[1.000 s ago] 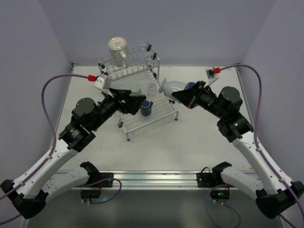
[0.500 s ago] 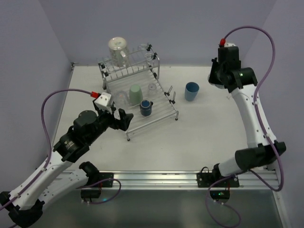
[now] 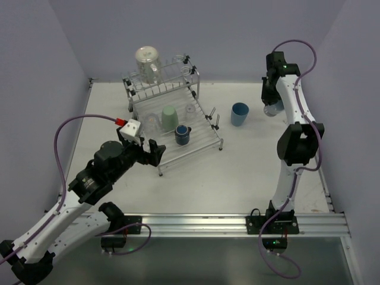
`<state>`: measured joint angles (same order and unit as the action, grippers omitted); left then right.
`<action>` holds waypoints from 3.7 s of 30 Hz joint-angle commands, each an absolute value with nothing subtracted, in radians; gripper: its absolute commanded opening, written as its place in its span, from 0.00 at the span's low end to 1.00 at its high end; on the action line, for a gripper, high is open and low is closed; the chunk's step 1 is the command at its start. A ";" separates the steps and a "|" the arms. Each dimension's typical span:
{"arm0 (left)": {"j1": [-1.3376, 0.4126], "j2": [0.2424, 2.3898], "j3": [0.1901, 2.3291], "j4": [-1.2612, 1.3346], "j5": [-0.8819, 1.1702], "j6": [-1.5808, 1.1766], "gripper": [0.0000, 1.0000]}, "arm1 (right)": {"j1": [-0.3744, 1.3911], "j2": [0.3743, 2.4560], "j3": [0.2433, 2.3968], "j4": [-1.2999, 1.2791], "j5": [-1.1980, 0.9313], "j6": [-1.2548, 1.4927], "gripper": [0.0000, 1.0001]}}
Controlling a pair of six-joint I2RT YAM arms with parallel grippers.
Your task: Unload the cups from the dish rack
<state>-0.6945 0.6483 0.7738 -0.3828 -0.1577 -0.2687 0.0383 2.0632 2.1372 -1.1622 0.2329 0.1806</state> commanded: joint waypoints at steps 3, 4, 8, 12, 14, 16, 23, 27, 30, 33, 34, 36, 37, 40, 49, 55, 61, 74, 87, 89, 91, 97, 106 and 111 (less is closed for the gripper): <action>-0.695 0.646 0.773 -0.351 -0.192 -0.253 1.00 | 0.028 2.157 2.269 -1.164 0.202 0.126 0.00; -0.695 0.643 0.773 -0.351 -0.192 -0.253 1.00 | 0.025 2.169 2.272 -1.157 0.195 0.121 0.00; -0.693 0.635 0.772 -0.344 -0.201 -0.253 1.00 | 0.014 2.227 2.266 -1.154 0.175 0.118 0.00; -0.693 0.640 0.770 -0.342 -0.213 -0.253 1.00 | 0.011 2.247 2.237 -1.129 0.167 0.112 0.00; -0.695 0.640 0.770 -0.344 -0.215 -0.255 1.00 | 0.011 2.256 2.243 -1.127 0.164 0.112 0.00; -0.693 0.640 0.770 -0.339 -0.215 -0.253 1.00 | 0.011 2.267 2.244 -1.124 0.155 0.110 0.00; -0.693 0.630 0.770 -0.337 -0.221 -0.255 1.00 | 0.011 2.284 2.234 -1.126 0.167 0.109 0.00; -0.693 0.634 0.770 -0.336 -0.218 -0.253 1.00 | 0.012 2.281 2.230 -1.115 0.166 0.107 0.00; -0.690 0.632 0.770 -0.339 -0.221 -0.253 1.00 | 0.011 2.286 2.233 -1.114 0.163 0.107 0.00; -0.692 0.627 0.769 -0.337 -0.229 -0.253 1.00 | 0.012 2.289 2.233 -1.114 0.166 0.106 0.02; -0.690 0.626 0.769 -0.337 -0.232 -0.255 1.00 | 0.012 2.290 2.233 -1.111 0.170 0.106 0.03; -0.690 0.627 0.769 -0.337 -0.230 -0.253 1.00 | 0.012 2.292 2.235 -1.109 0.170 0.106 0.05; -0.692 0.630 0.769 -0.337 -0.230 -0.253 1.00 | 0.012 2.290 2.235 -1.108 0.169 0.107 0.06; -0.690 0.632 0.770 -0.337 -0.229 -0.253 1.00 | 0.012 2.287 2.238 -1.106 0.172 0.106 0.08; -0.692 0.630 0.770 -0.337 -0.230 -0.255 1.00 | 0.012 2.270 2.237 -1.101 0.172 0.109 0.19; -0.690 0.626 0.772 -0.339 -0.235 -0.255 1.00 | 0.011 2.263 2.238 -1.095 0.169 0.110 0.30; -0.690 0.617 0.770 -0.342 -0.244 -0.258 1.00 | 0.014 2.232 2.224 -1.077 0.166 0.121 0.37; -0.690 0.678 0.819 -0.376 -0.304 -0.278 1.00 | 0.014 2.095 2.174 -1.003 0.110 0.153 0.59; -0.692 0.897 0.931 -0.365 -0.135 -0.360 1.00 | 0.028 1.754 1.834 -0.737 -0.043 0.268 0.65; -0.693 0.952 0.934 -0.336 -0.109 -0.402 1.00 | 0.047 1.625 1.676 -0.599 -0.098 0.305 0.69; -0.695 0.995 0.936 -0.304 -0.095 -0.432 1.00 | 0.063 1.542 1.570 -0.466 -0.138 0.356 0.73; -0.710 1.167 0.966 -0.232 -0.141 -0.479 1.00 | 0.166 1.275 1.218 -0.230 -0.207 0.422 0.79; -0.805 1.411 1.094 -0.219 -0.377 -0.434 1.00 | 0.221 0.988 0.832 -0.022 -0.294 0.525 0.80; -0.815 1.499 1.121 -0.224 -0.517 -0.400 1.00 | 0.221 0.904 0.709 0.026 -0.333 0.558 0.80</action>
<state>-0.8131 1.4765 1.0729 -0.2630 -0.3710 -0.4328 0.2176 0.9573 0.7441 -0.1009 -0.2821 0.5144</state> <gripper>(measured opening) 0.997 0.799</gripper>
